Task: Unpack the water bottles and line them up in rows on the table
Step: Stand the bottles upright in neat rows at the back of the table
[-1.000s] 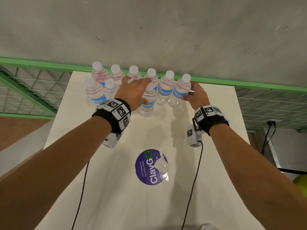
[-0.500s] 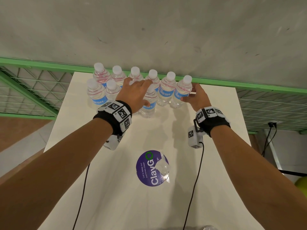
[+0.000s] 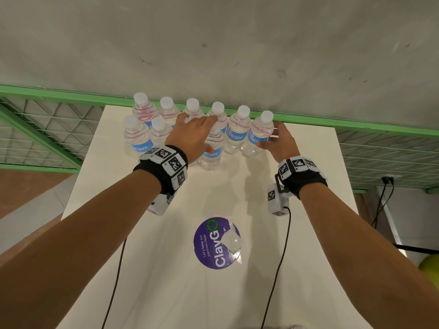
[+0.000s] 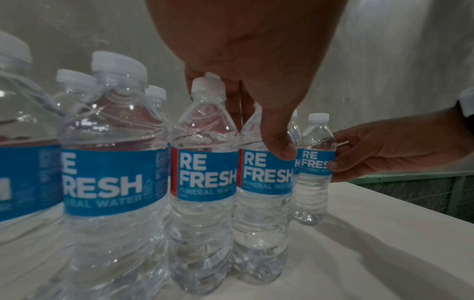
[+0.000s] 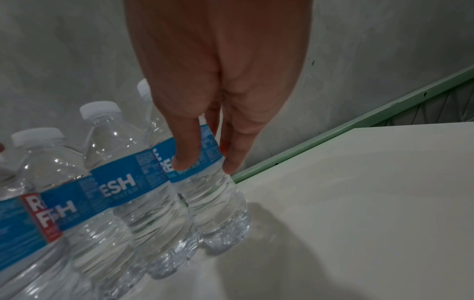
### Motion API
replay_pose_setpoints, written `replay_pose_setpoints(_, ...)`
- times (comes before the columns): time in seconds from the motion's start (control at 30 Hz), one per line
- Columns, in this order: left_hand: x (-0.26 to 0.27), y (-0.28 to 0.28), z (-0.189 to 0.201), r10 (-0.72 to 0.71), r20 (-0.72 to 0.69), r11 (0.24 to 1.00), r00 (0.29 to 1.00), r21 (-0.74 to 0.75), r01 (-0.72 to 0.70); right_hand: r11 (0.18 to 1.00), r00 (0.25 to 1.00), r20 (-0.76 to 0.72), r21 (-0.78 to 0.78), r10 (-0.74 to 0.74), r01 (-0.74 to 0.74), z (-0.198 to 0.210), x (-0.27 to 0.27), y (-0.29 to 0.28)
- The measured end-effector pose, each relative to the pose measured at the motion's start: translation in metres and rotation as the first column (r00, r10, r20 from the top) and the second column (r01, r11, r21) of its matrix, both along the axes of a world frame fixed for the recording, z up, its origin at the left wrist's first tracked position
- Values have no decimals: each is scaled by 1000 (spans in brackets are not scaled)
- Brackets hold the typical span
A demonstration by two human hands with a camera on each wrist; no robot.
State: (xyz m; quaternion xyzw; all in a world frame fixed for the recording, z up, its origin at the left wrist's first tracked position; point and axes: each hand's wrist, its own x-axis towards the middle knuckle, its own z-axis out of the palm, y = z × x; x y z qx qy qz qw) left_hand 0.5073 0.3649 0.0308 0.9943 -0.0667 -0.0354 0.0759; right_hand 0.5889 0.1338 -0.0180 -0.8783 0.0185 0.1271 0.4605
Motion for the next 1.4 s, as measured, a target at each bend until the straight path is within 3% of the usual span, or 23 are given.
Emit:
replay_pose_setpoints(0.2, -2, 2, -1, -10, -9, 999, 1000, -30, 10, 1000, 998, -56, -6, 6, -7, -2, -5, -2)
replay_pose_setpoints(0.4, -13, 9, 0, -24, 41, 983, 999, -180, 31, 992, 978, -211, -122, -11, -16, 2, -24, -14)
replay_pose_setpoints(0.57, -51, 13, -9, 10, 287, 965, 958, -254, 67, 963, 959, -235, -173, 161, -205, 29, -68, -23)
replay_pose_setpoints(0.67, -88, 11, -20, -43, 304, 942, 952, -304, 140, 926, 907, -265, -100, 328, -364, 51, -111, -23)
replay_pose_setpoints(0.73, -122, 12, -22, -76, 203, 907, 976, -393, 152, 846, 820, -287, -58, 494, -530, 67, -146, -22)
replay_pose_setpoints(0.8, -164, 14, -24, -85, -92, 882, 992, -469, 32, 730, 687, -348, -11, 638, -683, 79, -189, -19)
replay_pose_setpoints(0.83, -188, 16, -27, -93, -256, 887, 962, -461, -37, 639, 592, -381, -5, 710, -769, 83, -211, -18)
replay_pose_setpoints(0.9, -234, 20, -33, -128, -486, 902, 865, -419, -102, 375, 351, -431, -32, 831, -927, 88, -253, -15)
replay_pose_setpoints(0.97, -275, 22, -34, -182, -621, 912, 763, -396, -105, 119, 122, -475, -36, 871, -992, 87, -285, -14)
replay_pose_setpoints(1.03, -312, 21, -30, -249, -704, 923, 664, -381, -58, -34, -23, -528, -12, 849, -999, 84, -309, -11)
replay_pose_setpoints(1.13, -352, 12, -30, -383, -689, 893, 615, -447, 55, -112, -103, -539, 15, 836, -994, 88, -327, -6)
replay_pose_setpoints(1.27, -376, 1, -41, -456, -598, 801, 659, -598, 12, -220, -187, -602, 20, 776, -975, 93, -344, 2)
replay_pose_setpoints(1.4, -381, -5, -36, -447, -612, 797, 653, -603, -20, -312, -295, -623, 86, 724, -946, 97, -362, 10)
